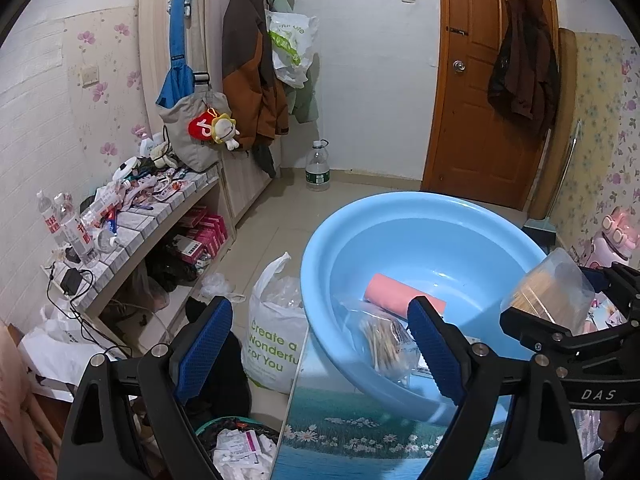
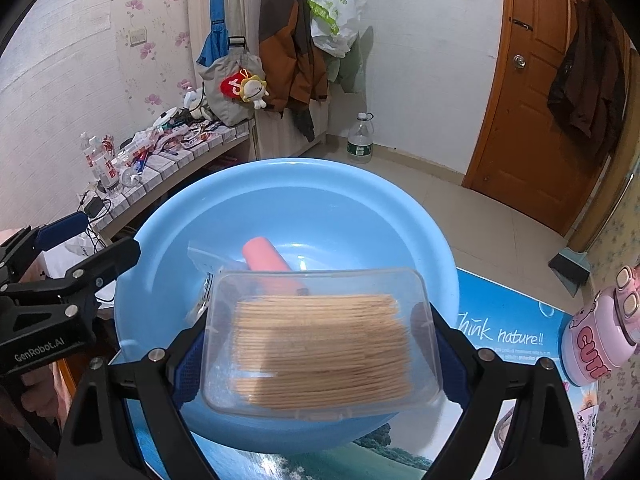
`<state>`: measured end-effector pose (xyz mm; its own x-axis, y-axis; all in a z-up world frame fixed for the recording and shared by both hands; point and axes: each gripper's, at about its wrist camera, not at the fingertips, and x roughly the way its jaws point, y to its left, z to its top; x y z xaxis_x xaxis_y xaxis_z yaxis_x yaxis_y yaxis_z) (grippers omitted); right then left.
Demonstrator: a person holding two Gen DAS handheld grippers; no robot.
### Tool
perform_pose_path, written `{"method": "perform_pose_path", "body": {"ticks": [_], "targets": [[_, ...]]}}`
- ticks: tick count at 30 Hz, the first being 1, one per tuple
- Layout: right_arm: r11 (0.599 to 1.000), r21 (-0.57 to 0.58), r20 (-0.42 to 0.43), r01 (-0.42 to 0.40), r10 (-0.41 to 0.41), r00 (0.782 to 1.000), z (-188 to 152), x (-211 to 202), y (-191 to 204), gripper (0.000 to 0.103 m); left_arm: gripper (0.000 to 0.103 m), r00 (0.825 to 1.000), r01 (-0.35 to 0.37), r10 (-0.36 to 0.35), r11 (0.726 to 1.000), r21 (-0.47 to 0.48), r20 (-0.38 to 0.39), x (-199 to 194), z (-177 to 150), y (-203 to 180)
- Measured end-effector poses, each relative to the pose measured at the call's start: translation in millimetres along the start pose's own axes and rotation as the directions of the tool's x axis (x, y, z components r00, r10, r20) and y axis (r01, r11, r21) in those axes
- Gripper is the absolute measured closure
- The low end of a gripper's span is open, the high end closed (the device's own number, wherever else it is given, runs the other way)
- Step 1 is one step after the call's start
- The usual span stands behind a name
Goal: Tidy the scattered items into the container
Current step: 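Lower the toothpick box into the basin and open the right gripper, then withdraw both tools from the basin back toward the table items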
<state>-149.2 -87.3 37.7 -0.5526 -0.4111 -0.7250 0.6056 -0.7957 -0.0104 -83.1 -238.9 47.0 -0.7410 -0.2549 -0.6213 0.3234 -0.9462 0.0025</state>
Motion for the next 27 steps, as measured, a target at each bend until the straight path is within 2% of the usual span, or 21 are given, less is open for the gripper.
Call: {"method": "perform_pose_path", "body": {"ticks": [2,3,14,27], "targets": [[1.0,0.009,0.002,0.007,-0.007,1.0,-0.1,-0.4,-1.7,0.0,0.014,1.0,0.0,0.0,1.0,0.001,0.002,-1.2,-0.1,-0.2],[1.0,0.013,0.01,0.012,-0.012,1.0,-0.1,-1.5,-2.8,0.0,0.014,1.0,0.0,0.0,1.0,0.001,0.002,-1.5,-0.2,0.1],[1.0,0.022,0.044,0.011,-0.012,0.999,-2.8,-16.8,-10.4,0.0,0.014,1.0,0.0,0.0,1.0,0.005,0.01,-8.0,-0.5,-2.1],[0.994,0.104,0.044,0.029,-0.033,0.998,-28.0,-43.5,-41.7,0.0,0.014,1.0,0.012,-0.012,1.0,0.015,0.011,-23.3,-8.0,-16.4]]}}
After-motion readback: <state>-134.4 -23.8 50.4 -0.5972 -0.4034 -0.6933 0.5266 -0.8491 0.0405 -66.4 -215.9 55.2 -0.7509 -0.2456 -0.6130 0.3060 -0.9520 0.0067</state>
